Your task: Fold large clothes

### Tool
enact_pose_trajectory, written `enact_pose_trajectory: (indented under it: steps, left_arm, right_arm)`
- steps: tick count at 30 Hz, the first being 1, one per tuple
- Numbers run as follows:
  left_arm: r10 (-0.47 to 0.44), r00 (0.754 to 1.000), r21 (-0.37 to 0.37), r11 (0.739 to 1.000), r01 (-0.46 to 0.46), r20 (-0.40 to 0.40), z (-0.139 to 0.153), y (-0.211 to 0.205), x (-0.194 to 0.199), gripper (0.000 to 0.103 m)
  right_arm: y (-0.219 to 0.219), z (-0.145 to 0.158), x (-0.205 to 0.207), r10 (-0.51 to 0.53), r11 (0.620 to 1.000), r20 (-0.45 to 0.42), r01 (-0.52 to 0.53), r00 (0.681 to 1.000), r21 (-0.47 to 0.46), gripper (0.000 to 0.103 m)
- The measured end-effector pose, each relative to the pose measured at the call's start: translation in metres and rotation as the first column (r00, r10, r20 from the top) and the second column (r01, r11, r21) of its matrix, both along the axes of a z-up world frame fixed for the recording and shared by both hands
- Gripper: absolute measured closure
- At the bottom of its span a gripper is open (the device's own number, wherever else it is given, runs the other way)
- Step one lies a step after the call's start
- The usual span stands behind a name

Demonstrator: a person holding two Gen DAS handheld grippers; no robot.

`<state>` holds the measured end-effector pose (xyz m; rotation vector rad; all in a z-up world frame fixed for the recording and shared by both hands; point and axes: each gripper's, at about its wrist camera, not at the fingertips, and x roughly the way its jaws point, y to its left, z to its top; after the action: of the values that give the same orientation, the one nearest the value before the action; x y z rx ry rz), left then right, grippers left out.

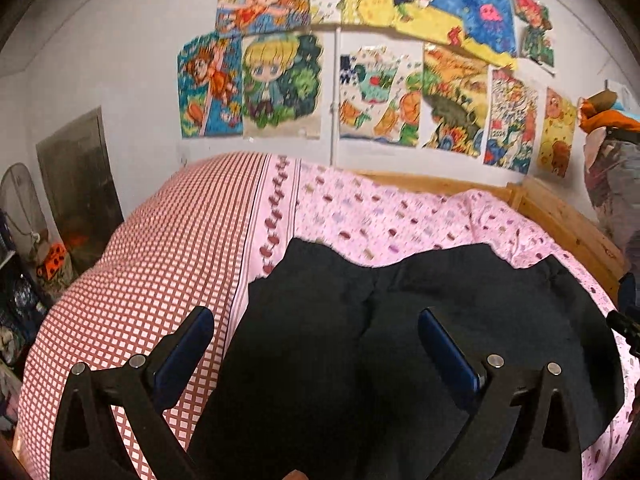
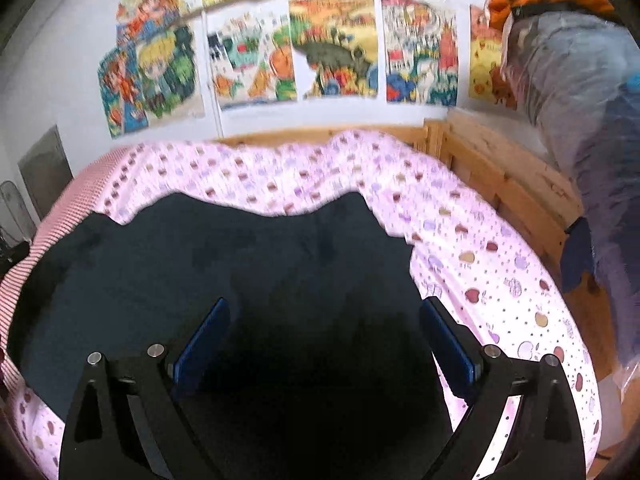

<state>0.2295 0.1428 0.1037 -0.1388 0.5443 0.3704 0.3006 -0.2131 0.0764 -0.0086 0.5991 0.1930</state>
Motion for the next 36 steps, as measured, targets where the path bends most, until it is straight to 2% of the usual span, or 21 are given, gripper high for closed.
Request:
enact_pose_trajectory:
  steps: [5, 10, 16, 23, 29, 32, 36]
  left_arm:
    - [-0.033, 0.998, 0.031, 0.999, 0.031, 0.049, 0.014, -0.021, -0.015, 0.0]
    - [-0.063, 0.994, 0.057, 0.997, 0.058, 0.092, 0.023, -0.039, -0.038, 0.0]
    - [-0.07, 0.991, 0.055, 0.996, 0.063, 0.117, 0.028, -0.048, -0.06, 0.0]
    - [-0.072, 0.985, 0.067, 0.996, 0.062, 0.157, 0.03, -0.059, -0.093, 0.0]
    - [-0.104, 0.98, 0.125, 0.989, 0.084, 0.17, 0.02, -0.079, -0.129, 0.0]
    - [-0.121, 0.979, 0.159, 0.983, 0.095, 0.166, 0.01, -0.087, -0.144, 0.0]
    - [-0.14, 0.978, 0.206, 0.973, 0.107, 0.156, 0.003, -0.094, -0.152, 0.0]
  right_arm:
    - [0.012, 0.017, -0.027, 0.03, 1.0, 0.093, -0.03, 0.995, -0.005, 0.01]
    - [0.018, 0.031, -0.054, 0.059, 0.998, 0.143, -0.061, 0.988, 0.01, 0.01]
    - [0.023, 0.042, -0.085, 0.072, 0.996, 0.195, -0.081, 0.978, 0.04, 0.01]
    - [0.027, 0.045, -0.127, 0.128, 0.988, 0.269, -0.147, 0.955, 0.052, 0.01]
    - [0.03, 0.042, -0.152, 0.175, 0.977, 0.274, -0.2, 0.946, 0.069, 0.008]
    - [0.033, 0.037, -0.164, 0.159, 0.982, 0.296, -0.183, 0.942, 0.056, 0.003]
    - [0.041, 0.027, -0.183, 0.187, 0.98, 0.349, -0.199, 0.918, -0.001, 0.003]
